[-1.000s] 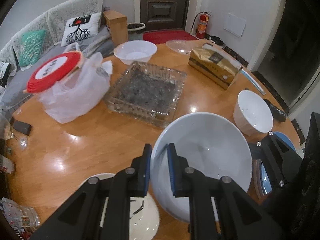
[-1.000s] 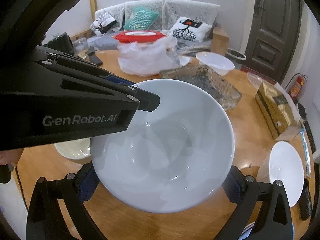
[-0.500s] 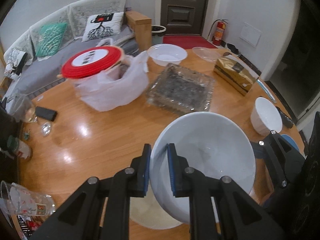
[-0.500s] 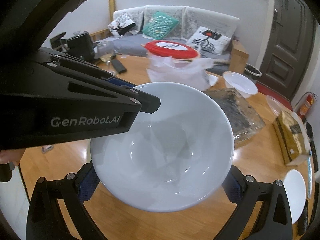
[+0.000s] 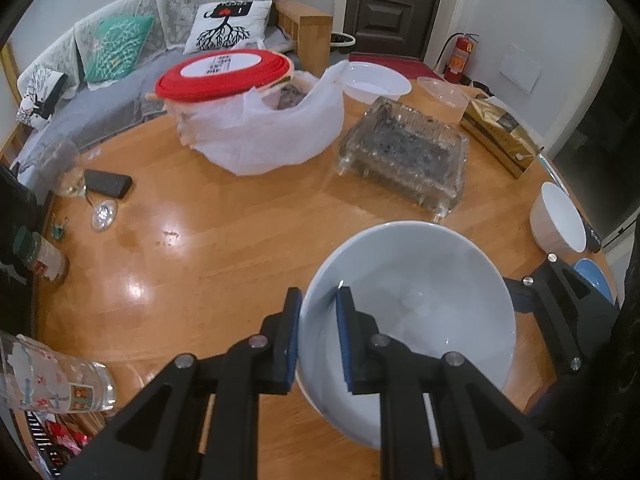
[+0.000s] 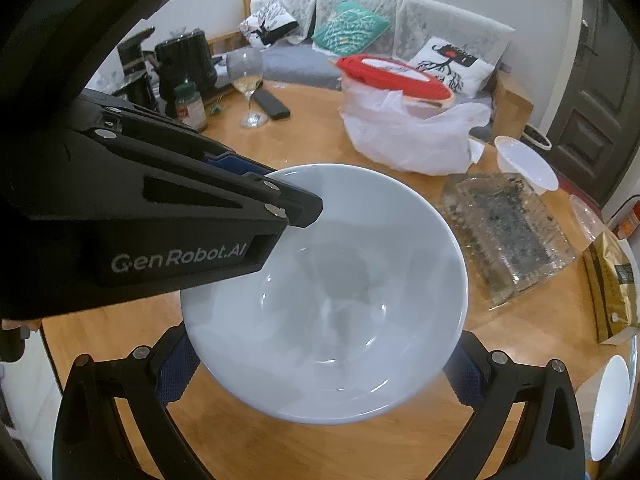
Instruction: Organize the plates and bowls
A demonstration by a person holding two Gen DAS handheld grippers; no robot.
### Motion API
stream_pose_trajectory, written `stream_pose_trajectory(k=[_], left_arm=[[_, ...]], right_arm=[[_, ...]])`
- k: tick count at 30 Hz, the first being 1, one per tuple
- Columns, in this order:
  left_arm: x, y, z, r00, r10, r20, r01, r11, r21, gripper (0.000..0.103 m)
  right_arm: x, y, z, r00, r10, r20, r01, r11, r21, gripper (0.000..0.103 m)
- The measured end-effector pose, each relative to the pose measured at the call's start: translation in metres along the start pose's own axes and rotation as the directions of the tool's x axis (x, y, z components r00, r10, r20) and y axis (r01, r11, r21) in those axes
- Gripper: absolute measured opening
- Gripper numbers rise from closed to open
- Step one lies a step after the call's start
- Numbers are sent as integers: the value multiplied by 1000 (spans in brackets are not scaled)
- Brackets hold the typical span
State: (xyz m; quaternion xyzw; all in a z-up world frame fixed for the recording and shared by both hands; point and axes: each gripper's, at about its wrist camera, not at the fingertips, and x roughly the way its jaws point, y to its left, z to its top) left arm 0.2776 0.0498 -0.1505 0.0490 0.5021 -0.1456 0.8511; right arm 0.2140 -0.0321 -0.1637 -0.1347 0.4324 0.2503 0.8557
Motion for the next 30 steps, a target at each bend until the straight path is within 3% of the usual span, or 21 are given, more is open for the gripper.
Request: stream_pose_trajectory(k=[30], left_arm=[[26, 7, -14, 998, -1, -56, 1, 1000, -4, 19]], right_arm=[[9, 10, -1, 995, 7, -95, -13, 998, -59, 101]])
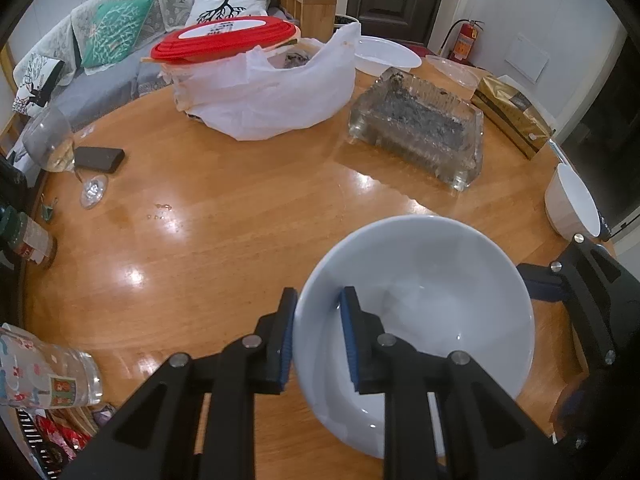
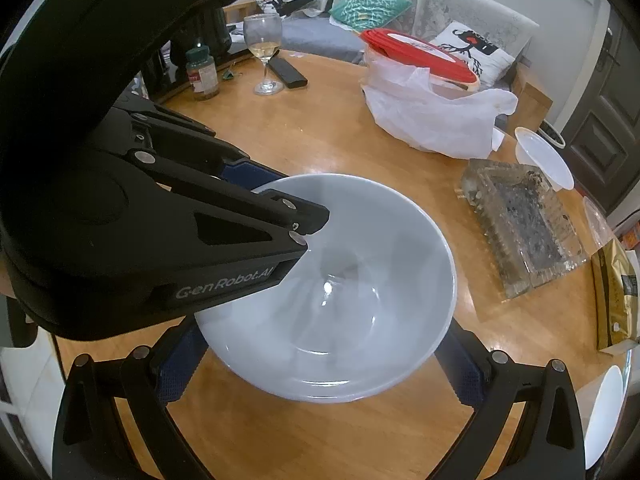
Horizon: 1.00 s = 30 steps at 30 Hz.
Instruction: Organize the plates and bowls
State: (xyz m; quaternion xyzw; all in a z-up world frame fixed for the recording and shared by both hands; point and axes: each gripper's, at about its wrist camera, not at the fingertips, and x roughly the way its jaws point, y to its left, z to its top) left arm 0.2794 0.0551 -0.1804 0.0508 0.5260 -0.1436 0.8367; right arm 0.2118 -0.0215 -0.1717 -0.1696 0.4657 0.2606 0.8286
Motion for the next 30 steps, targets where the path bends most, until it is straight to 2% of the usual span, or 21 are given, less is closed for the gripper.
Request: stream_pose_trajectory(k=[10, 13, 19, 23, 30], left_arm=[[-2, -3, 0, 1000, 21, 0, -21, 1000, 2, 19], [-6, -4, 1, 1000, 29, 5, -29, 1000, -5, 19], [-30, -9, 8, 997, 70, 38, -69, 997, -29, 19], [-47, -28, 18, 995, 80, 61, -79, 997, -15, 19], [-62, -96, 41, 994, 48, 102, -54, 997, 52, 22]], right_arm=[[-2, 1, -4, 1000, -9, -3, 9, 1000, -12, 101], [-1, -5, -6, 1000, 14, -15, -14, 1000, 21, 102], [-22, -10, -17, 999, 8, 47, -8, 1000, 8, 99], [-51, -25, -26, 995, -5, 104, 1, 999, 36, 101], [-103, -76, -64, 977, -66, 202, 42, 992, 121, 101]])
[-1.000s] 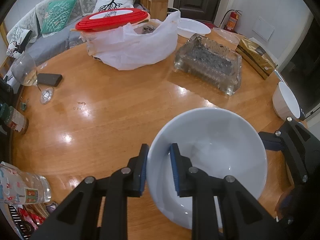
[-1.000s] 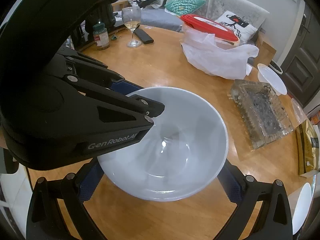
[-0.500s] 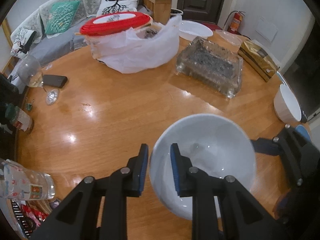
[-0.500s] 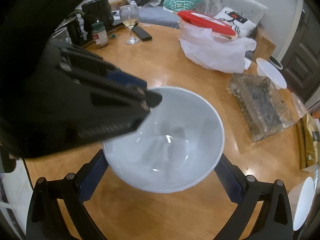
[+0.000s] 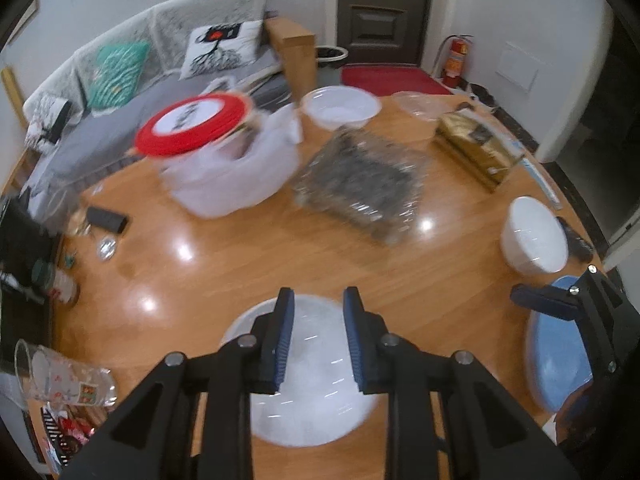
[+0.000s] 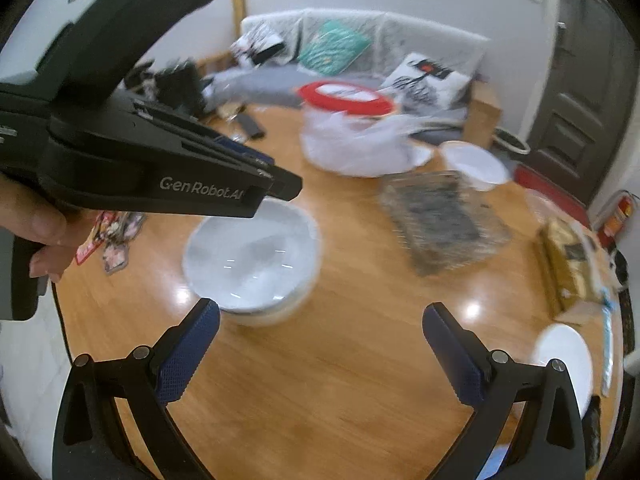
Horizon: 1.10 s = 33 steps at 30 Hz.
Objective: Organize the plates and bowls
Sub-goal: 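Move the left tool to another white bowl and close on its rim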
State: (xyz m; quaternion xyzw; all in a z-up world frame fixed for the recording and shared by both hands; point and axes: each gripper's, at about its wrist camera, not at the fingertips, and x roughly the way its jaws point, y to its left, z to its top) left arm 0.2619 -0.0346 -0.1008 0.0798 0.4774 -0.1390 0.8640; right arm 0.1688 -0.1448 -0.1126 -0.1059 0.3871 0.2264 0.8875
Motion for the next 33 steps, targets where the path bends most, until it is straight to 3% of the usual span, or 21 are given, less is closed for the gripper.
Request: stream_pose_trajectory(k=[6, 10, 16, 21, 26, 33], left_arm=[[6, -63, 21, 999, -44, 3, 44, 997, 61, 23], [20, -107, 31, 997, -74, -13, 75, 992, 102, 23], [47, -150, 38, 993, -106, -50, 112, 986, 125, 23], [68, -168, 41, 990, -119, -77, 129, 982, 134, 23], [93, -187, 45, 985, -139, -105, 153, 978, 140, 23], [118, -208, 54, 978, -176, -114, 191, 972, 137, 28]], right_arm=[[-51, -63, -30, 986, -106, 128, 93, 990, 106, 101], [-71, -104, -51, 969, -205, 140, 187, 973, 134, 101], [-81, -150, -80, 952, -277, 131, 254, 953, 165, 101], [-66, -179, -97, 963, -258, 77, 241, 954, 177, 101], [-43, -198, -108, 987, -160, -15, 160, 971, 178, 101], [-8, -205, -114, 985, -107, -136, 127, 980, 151, 101]])
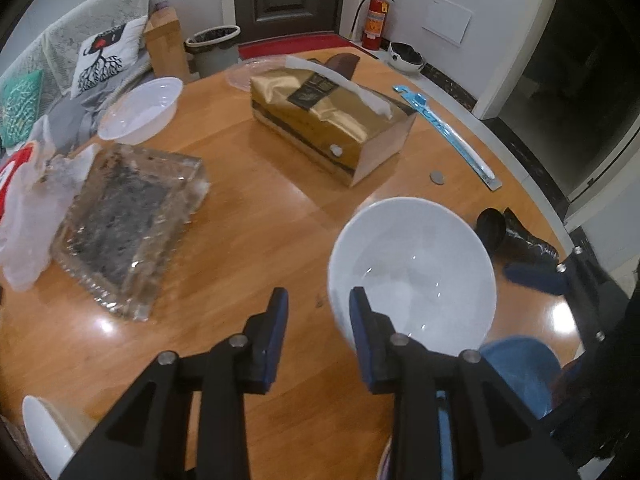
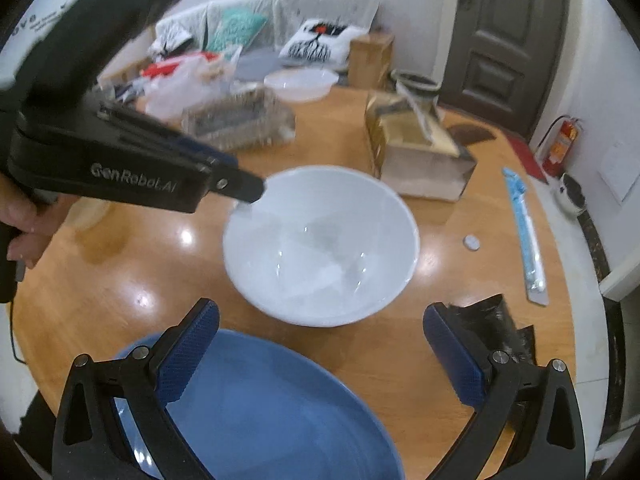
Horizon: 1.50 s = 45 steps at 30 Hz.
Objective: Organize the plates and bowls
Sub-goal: 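Move the left tool to another white bowl and close on its rim, then lift the second white bowl with the left tool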
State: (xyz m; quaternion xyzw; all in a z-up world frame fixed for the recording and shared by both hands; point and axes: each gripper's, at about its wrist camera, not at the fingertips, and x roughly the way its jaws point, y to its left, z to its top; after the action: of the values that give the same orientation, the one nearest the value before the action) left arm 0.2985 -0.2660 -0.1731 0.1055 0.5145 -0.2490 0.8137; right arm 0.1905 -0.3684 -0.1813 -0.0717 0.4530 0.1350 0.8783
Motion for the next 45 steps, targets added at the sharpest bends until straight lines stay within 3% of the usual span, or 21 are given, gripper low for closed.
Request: stream_pose_trajectory(k=[7, 11, 15, 23, 34, 45], left_arm=[[21, -7, 7, 1000, -4, -24, 4, 1000, 17, 28], [28, -10, 9, 1000, -6, -29, 7, 1000, 17, 19], [31, -11, 8, 1000, -4, -27, 4, 1000, 15, 13], [31, -13, 6, 1000, 6, -25, -5, 1000, 22, 13], [-14, -11, 4, 999, 33, 32, -35, 998, 47, 13], [-69, 12, -10, 994, 75, 75, -77, 996, 33, 13]], right_arm=[[25, -9, 13, 996, 56, -70, -54, 998, 33, 101], [38, -12, 20, 989, 89, -118, -84, 995, 47, 100], [42, -10, 23, 990, 90, -110, -87, 996, 37, 99], [42, -3, 25, 995, 45, -91, -46, 999, -9, 98], [15, 14, 36, 999, 54, -5, -54, 999, -9, 98], [-17, 60, 56, 996, 62, 60, -59, 997, -45, 98]])
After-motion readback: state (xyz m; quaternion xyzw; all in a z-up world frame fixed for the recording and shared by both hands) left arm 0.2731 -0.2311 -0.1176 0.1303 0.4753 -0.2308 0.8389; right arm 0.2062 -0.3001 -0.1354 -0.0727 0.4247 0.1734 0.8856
